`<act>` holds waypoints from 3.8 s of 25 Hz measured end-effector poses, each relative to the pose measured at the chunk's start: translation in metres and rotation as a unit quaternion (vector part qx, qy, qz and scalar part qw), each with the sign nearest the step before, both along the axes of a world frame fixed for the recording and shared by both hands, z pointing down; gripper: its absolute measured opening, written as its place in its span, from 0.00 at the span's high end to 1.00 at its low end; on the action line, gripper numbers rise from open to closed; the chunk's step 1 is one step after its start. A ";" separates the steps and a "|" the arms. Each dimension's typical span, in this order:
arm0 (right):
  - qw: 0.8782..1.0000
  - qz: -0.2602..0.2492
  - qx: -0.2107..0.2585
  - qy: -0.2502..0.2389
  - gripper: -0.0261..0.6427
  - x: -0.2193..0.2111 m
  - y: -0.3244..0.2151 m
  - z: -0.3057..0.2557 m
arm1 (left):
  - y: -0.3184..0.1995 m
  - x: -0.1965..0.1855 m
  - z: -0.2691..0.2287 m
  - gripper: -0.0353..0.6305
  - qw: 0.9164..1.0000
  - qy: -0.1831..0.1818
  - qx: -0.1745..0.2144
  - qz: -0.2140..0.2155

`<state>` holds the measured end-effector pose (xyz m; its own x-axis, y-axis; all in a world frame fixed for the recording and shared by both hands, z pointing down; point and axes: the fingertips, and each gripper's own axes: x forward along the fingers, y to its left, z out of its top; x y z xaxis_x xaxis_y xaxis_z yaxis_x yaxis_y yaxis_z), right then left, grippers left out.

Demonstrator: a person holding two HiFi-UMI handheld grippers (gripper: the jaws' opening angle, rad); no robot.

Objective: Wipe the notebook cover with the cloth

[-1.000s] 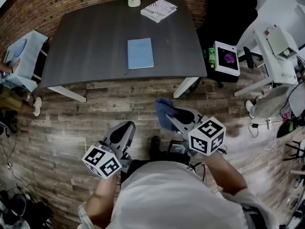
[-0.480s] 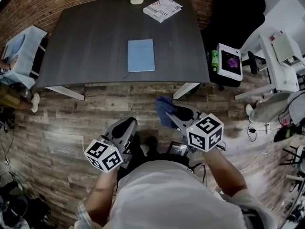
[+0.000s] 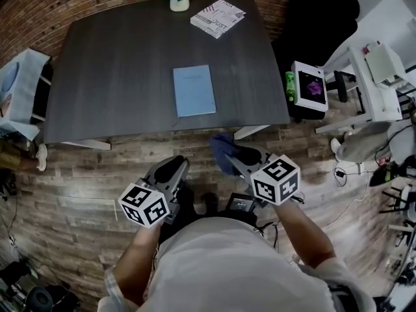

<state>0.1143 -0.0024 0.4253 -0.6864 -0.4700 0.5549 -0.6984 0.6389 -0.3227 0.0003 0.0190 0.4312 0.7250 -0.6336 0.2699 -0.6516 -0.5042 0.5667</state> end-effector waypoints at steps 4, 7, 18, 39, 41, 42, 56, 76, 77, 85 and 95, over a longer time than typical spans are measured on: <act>1.000 0.013 -0.002 0.013 0.84 -0.018 -0.025 0.004 | -0.030 -0.020 0.007 0.85 1.000 -0.005 -0.005 0.015; 0.999 0.018 -0.001 0.031 0.84 -0.031 -0.040 0.007 | -0.048 -0.032 0.012 0.85 1.000 -0.006 -0.009 0.029; 0.991 -0.004 0.019 0.135 0.84 -0.058 -0.091 0.018 | -0.085 -0.058 0.038 0.90 0.997 -0.007 -0.028 0.067; 0.944 -0.186 0.042 0.268 0.84 -0.077 -0.195 0.092 | -0.132 -0.038 0.099 0.93 0.994 -0.040 -0.097 0.008; 0.937 -0.201 0.044 0.282 0.84 -0.079 -0.204 0.098 | -0.137 -0.034 0.105 0.93 0.994 -0.042 -0.103 0.005; 0.934 -0.207 0.046 0.289 0.84 -0.080 -0.209 0.102 | -0.139 -0.033 0.108 0.93 0.993 -0.043 -0.106 0.004; 0.888 -0.268 0.093 0.362 0.84 -0.106 -0.267 0.130 | -0.149 -0.036 0.151 0.93 0.985 -0.057 -0.159 -0.011; 0.832 -0.297 0.160 0.441 0.84 -0.142 -0.330 0.156 | -0.152 -0.031 0.165 0.93 0.981 -0.057 -0.183 0.001; 0.828 -0.301 0.161 0.445 0.84 -0.143 -0.329 0.159 | -0.152 -0.030 0.166 0.93 0.981 -0.057 -0.184 0.003; 0.811 -0.335 0.161 0.452 0.84 -0.148 -0.307 0.174 | -0.149 -0.028 0.169 0.93 0.981 -0.058 -0.187 0.010; 0.799 -0.349 0.161 0.462 0.84 -0.147 -0.288 0.179 | -0.143 -0.031 0.168 0.93 0.981 -0.054 -0.184 0.009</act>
